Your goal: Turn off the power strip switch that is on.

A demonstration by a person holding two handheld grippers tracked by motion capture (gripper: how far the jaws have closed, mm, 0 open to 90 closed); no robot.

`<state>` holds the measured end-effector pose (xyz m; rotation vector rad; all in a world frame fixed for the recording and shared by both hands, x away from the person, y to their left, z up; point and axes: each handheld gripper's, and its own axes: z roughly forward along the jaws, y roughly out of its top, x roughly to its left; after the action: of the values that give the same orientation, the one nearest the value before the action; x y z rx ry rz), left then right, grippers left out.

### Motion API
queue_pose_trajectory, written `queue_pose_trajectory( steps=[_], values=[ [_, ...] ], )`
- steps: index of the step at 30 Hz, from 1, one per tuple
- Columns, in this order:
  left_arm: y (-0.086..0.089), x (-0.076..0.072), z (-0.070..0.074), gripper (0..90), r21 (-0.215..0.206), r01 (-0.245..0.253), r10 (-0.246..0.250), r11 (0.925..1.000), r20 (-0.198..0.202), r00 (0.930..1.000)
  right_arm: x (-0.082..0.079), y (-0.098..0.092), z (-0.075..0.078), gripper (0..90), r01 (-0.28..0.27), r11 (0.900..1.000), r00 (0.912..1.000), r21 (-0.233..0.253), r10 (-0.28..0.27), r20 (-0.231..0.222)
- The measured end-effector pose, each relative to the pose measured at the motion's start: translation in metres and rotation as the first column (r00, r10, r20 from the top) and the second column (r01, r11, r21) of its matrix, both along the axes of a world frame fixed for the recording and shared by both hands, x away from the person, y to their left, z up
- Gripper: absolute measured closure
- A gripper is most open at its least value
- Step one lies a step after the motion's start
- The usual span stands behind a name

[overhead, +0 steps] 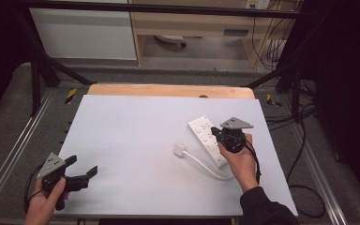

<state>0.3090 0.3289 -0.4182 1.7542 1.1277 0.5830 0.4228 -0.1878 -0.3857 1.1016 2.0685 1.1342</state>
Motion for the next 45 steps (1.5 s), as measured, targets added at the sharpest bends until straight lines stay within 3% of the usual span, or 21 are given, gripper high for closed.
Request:
queue_pose_trajectory(
  steps=[17,35,45],
  values=[
    [0.0,0.001,-0.001,5.8,0.004,-0.001,0.001,1.0,-0.005,1.0,-0.004,-0.008,-0.012,90.0,0.016,1.0,0.9995,0.008,-0.016,-0.029],
    [-0.002,0.001,-0.002,5.8,0.015,0.002,-0.002,0.9999,-0.011,0.9999,-0.011,-0.016,-0.028,90.0,0.028,0.997,0.9977,0.065,-0.024,-0.063],
    [-0.002,0.001,-0.002,5.8,0.019,0.003,-0.003,0.9998,-0.01,0.9999,-0.009,-0.014,-0.032,90.0,0.022,0.998,0.9968,0.054,-0.018,-0.078]
  ],
)
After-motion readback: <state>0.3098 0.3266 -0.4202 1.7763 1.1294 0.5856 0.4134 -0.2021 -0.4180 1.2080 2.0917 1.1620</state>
